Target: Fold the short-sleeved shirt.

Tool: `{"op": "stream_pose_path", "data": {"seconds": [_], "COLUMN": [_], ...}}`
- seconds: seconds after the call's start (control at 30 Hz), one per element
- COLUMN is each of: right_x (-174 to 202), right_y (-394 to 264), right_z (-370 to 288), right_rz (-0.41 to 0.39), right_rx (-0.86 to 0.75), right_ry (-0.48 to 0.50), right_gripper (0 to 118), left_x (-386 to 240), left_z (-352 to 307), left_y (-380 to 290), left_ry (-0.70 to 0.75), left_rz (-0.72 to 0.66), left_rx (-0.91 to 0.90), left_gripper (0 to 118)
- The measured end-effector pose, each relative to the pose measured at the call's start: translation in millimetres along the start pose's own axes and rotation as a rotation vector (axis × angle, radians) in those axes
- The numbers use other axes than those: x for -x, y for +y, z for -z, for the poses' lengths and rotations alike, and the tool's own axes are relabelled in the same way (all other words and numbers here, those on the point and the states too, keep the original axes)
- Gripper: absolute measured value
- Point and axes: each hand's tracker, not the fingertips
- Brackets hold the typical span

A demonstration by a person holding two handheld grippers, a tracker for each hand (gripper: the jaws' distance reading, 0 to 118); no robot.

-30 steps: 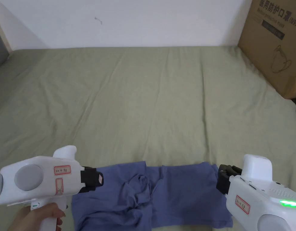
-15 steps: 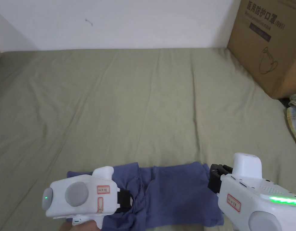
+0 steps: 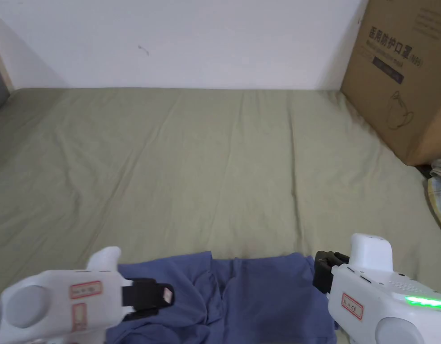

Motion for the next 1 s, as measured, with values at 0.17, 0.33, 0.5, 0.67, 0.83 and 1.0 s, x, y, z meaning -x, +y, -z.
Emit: {"op": "stream_pose_path", "data": {"seconds": [0.17,0.33,0.5,0.67,0.83,1.0], "right_x": [16,36,54,67,72,71], "right_y": [2,3,3,4,5,5], "right_z": [5,13,17,21,23,26], "right_rz": [-0.026,-0.072,-0.129,-0.182,-0.194,-0.158], "right_rx": [0.003,0.024,0.04,0.054,0.058,0.076], "right_ry": [0.008,0.02,0.03,0.019,0.028,0.038], "right_gripper": [1,1,1,1,1,1], "left_x": [60,100,119,114,129,148], "left_z": [-49,-57,-25,1,23,39], "left_y": [-1,-16,-21,-13,1,2], "left_ry": [0.032,-0.047,-0.144,-0.182,-0.261,-0.112], "left_rz": [-0.18,-0.333,-0.436,-0.448,-0.46,-0.452], "left_rx": [-0.104,-0.141,-0.087,-0.082,-0.042,0.044], "left_gripper": [5,43,114,114,114,6]}}
